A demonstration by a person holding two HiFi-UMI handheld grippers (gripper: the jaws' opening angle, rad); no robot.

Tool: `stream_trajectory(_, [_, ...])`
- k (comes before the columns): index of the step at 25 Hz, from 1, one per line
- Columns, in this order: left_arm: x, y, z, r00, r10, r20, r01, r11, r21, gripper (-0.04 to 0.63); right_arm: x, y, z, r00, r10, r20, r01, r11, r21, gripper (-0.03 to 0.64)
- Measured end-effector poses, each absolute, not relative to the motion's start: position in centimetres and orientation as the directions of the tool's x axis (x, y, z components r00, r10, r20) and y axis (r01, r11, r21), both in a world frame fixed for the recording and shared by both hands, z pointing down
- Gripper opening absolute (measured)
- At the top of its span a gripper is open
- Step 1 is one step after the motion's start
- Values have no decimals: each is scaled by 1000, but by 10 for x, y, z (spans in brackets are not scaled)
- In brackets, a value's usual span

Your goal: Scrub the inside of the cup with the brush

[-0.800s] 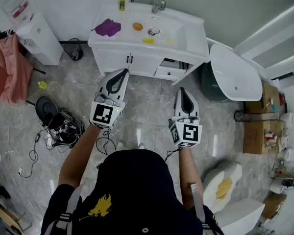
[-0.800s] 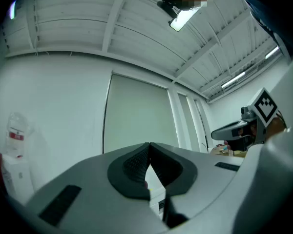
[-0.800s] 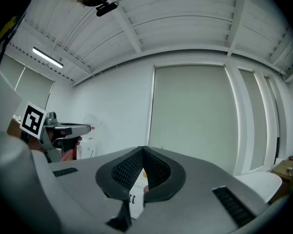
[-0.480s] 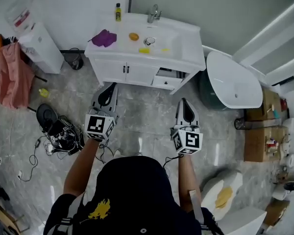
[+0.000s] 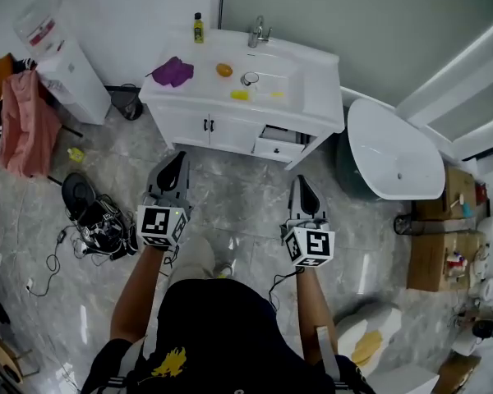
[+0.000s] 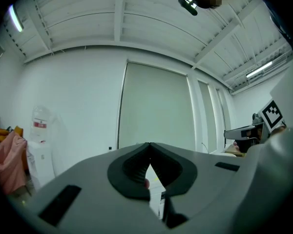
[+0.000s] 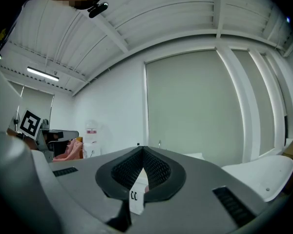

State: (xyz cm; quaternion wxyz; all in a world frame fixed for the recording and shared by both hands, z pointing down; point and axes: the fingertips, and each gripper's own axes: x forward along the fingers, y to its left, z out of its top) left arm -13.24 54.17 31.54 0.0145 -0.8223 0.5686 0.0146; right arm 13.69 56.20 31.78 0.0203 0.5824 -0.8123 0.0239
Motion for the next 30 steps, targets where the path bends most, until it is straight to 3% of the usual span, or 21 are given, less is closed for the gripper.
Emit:
stream_trajectory(7, [-135, 480, 359, 389, -921, 20, -921, -389, 8, 17, 124, 496, 351, -338, -934, 116, -941, 337, -29, 26])
stream_trajectory(18, [-146, 254, 404, 511, -858, 57, -858, -505, 93, 20, 112, 305, 373, -233, -952, 198, -972, 236, -9, 26])
stream_trajectory(30, [-67, 52, 472, 563, -801, 203, -826, -557, 88, 47, 154, 97, 435, -270, -913, 304, -963, 253, -94, 27])
